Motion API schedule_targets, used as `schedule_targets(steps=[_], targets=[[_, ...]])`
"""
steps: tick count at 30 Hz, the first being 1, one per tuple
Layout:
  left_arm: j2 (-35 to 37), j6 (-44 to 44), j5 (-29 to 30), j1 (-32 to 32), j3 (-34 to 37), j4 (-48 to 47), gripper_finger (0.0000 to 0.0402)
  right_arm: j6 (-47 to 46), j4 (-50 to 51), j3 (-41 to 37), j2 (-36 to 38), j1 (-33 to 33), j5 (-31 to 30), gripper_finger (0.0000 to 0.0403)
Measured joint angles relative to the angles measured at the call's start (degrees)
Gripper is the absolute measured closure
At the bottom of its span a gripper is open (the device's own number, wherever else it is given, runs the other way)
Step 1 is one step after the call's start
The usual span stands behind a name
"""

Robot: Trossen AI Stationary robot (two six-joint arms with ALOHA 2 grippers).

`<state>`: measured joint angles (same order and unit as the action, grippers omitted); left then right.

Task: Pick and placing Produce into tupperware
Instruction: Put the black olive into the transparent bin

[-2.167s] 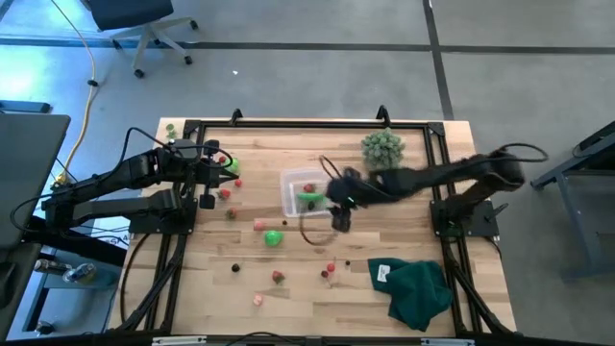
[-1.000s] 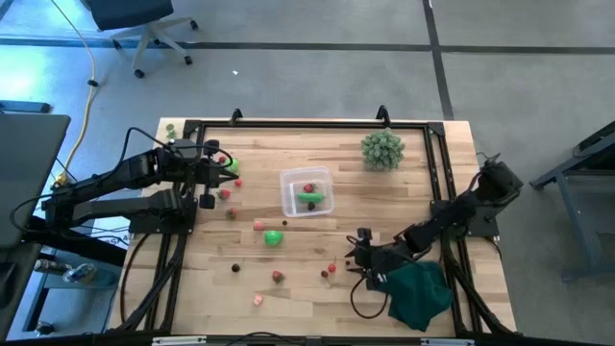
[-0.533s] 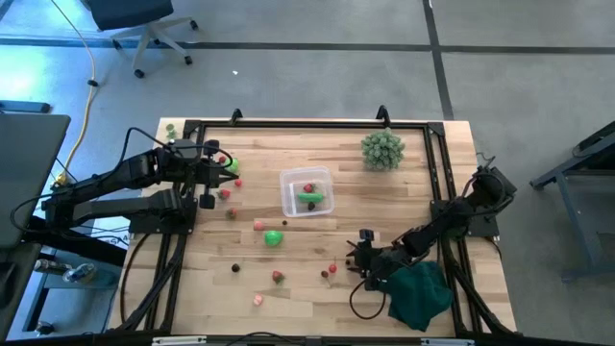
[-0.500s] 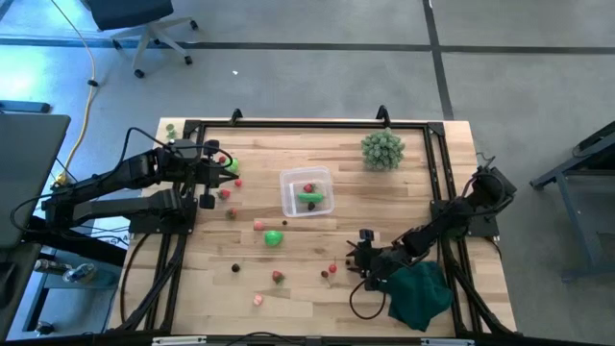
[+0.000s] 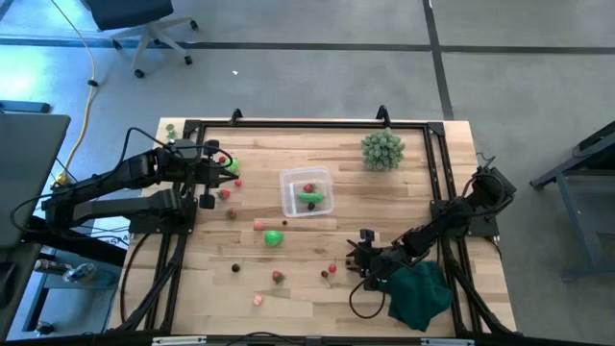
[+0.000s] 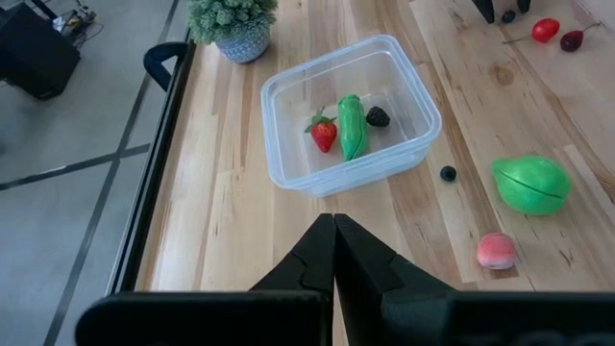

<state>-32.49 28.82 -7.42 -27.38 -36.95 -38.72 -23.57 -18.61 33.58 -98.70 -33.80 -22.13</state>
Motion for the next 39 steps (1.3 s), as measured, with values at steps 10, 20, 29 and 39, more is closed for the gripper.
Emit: schedule_targets(steps=[10,20,29,39], targets=[[0.0,0.0,0.0,0.0,0.0,0.0,0.0401,0.6,0.3,0.0,-0.1,0.0,0.0,0.0249],[0.0,0.0,0.0,0.0,0.0,0.0,0.0401,1.6,0.3,1.5,-2.4,0.0,-1.5,0.0249],[0.0,0.0,0.0,0.0,0.0,0.0,0.0401,0.0,1.0,1.5,-2.4,0.0,-1.2,0.0249],[0.0,0.0,0.0,0.0,0.0,0.0,0.0401,-2.6,3.1,1.6,-2.3,0.0,-1.2,0.025]])
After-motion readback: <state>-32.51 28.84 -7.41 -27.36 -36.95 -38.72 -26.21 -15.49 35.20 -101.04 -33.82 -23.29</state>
